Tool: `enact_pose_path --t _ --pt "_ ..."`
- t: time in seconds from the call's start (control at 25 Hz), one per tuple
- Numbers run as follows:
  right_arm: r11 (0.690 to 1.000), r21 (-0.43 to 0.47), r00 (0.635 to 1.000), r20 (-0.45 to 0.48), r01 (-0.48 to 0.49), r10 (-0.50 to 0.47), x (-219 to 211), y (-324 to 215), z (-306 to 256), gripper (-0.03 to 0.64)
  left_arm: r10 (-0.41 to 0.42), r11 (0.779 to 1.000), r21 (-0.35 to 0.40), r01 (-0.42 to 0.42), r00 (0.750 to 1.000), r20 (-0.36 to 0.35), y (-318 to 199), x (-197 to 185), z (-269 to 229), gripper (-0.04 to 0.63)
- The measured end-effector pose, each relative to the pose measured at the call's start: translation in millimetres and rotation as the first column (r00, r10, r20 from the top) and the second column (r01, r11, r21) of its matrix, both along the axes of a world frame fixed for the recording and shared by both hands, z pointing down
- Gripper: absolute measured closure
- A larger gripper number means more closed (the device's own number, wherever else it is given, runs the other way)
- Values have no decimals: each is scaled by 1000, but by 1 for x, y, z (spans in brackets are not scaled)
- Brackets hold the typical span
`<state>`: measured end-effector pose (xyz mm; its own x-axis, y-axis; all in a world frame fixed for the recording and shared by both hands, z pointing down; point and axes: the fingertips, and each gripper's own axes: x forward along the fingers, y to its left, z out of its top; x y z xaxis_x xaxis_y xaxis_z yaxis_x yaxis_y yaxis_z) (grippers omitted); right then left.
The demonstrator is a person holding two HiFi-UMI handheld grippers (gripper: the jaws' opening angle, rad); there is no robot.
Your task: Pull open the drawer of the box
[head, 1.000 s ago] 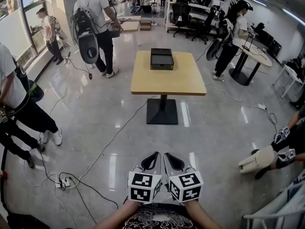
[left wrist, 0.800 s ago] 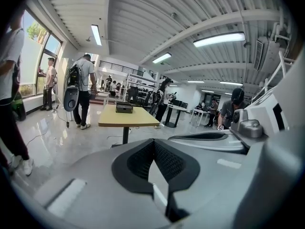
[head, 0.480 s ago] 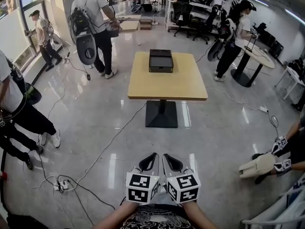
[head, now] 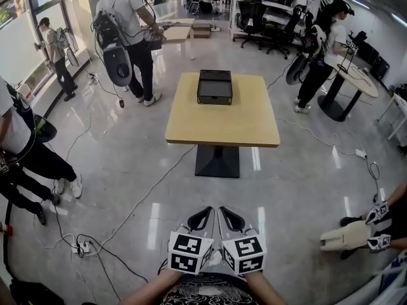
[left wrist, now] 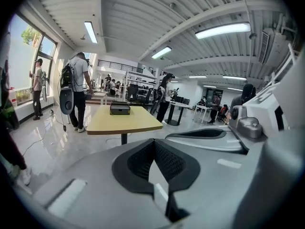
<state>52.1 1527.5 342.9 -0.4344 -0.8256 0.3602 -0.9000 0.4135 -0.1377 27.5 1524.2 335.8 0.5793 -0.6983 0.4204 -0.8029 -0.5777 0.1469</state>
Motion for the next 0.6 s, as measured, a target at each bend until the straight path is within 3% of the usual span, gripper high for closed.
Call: enact_pose_path --t 0.32,0.48,0.6 --pt "999 -13 998 54 29 -29 189 -177 -14 611 -33 999 -27 33 999 27 -174 186 -11 584" --pt "998 -8 997 57 62 -61 272 -225 -10 611 -49 999 -19 49 999 -8 -225 272 -11 583" --pt "998 3 997 45 64 -64 315 -250 -9 611 -44 999 -16 44 999 -8 -249 315 -11 581"
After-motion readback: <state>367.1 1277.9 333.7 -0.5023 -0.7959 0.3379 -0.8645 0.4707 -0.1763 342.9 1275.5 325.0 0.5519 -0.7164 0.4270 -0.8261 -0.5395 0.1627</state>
